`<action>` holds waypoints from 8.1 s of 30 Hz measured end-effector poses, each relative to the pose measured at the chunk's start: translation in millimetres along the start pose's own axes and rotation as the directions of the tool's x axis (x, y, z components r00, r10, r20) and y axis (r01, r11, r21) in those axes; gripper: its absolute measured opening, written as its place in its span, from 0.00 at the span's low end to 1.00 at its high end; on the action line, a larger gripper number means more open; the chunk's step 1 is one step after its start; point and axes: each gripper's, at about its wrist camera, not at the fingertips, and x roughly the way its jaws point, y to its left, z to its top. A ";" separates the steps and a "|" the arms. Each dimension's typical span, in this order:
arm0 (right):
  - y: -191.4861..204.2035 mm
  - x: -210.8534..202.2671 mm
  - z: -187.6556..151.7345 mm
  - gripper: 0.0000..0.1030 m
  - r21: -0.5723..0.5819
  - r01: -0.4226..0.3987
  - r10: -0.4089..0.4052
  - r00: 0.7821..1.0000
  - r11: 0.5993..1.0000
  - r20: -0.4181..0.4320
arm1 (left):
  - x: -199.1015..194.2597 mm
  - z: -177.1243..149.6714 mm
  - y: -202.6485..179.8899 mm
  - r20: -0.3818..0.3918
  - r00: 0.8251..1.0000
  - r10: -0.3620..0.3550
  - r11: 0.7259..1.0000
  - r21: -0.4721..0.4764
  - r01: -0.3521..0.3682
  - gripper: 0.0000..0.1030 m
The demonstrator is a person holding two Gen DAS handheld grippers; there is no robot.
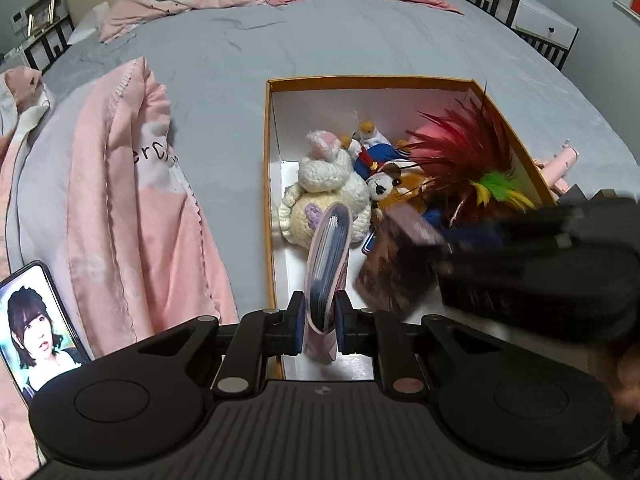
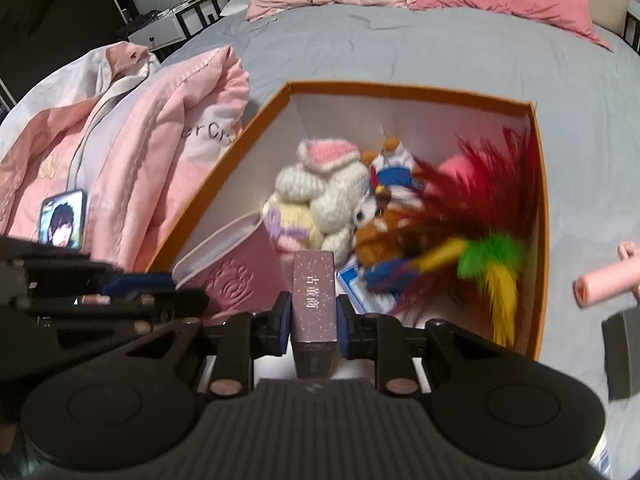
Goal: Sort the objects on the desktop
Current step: 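Lower the wallet and card box into the white box with both tools, then open both tools to release the wallet and card box inside the box, then move both tools back toward the black box and white tube on the bed, then grasp the black gift box with the left tool while the right tool grasps the white tube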
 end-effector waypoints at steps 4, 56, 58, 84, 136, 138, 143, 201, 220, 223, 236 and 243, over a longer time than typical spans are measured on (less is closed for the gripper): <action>1.4 10.5 14.5 0.23 -0.016 0.007 -0.006 1.000 1.000 0.024 | 0.7 -4.5 -3.9 -0.004 1.000 0.003 1.000 0.022 -0.003 0.16; 19.6 14.8 2.6 0.24 -0.007 -0.083 0.083 0.997 0.997 -0.010 | -0.9 -20.9 -14.1 0.052 0.993 0.104 0.990 0.089 -0.109 0.13; 18.9 14.0 2.1 0.24 -0.004 -0.083 0.083 0.997 0.997 -0.007 | 1.8 -18.3 -16.0 0.062 0.992 0.114 0.988 0.098 -0.120 0.13; 21.1 22.0 6.9 0.29 0.127 -0.127 0.132 0.991 0.984 -0.031 | -23.8 -33.2 -4.5 0.132 0.990 0.051 0.994 0.091 -0.063 0.23; 45.7 14.3 -1.3 0.50 -0.305 -0.173 0.144 0.983 0.937 -0.115 | -53.4 -58.5 -2.2 0.083 0.996 0.038 0.995 0.089 -0.046 0.27; 42.0 2.5 -2.9 0.50 -0.305 -0.162 0.141 0.986 0.939 -0.091 | -62.0 -57.2 -7.5 0.114 0.993 0.035 0.995 0.093 -0.046 0.27; 24.9 -37.5 -12.3 0.49 -0.287 -0.129 0.136 0.991 0.949 0.006 | -80.3 -52.7 -28.0 0.206 0.978 0.010 0.993 0.116 -0.034 0.27; -262.5 -77.9 -73.2 0.52 0.151 0.449 -0.447 0.893 0.881 -0.050 | 183.3 50.4 -223.8 -0.126 0.863 -0.489 0.817 -0.413 0.402 0.67; -242.5 -108.3 -88.6 0.42 0.267 0.164 -0.150 0.986 0.950 -0.073 | 75.2 54.7 -211.9 0.038 0.939 -0.341 0.935 -0.093 0.343 0.41; -233.1 -91.8 -93.9 0.45 0.204 0.165 -0.119 0.969 0.965 -0.218 | 54.9 45.1 -198.3 0.054 0.940 -0.337 0.937 -0.081 0.341 0.41; -222.9 -49.3 -116.5 0.45 0.112 0.187 -0.112 0.871 0.976 -0.478 | -14.1 14.4 -168.0 0.164 0.917 -0.363 0.921 -0.086 0.380 0.41; -217.9 -42.9 -121.0 0.45 0.115 0.170 -0.090 0.859 0.979 -0.504 | -27.2 -1.1 -158.0 0.195 0.908 -0.371 0.914 -0.096 0.394 0.41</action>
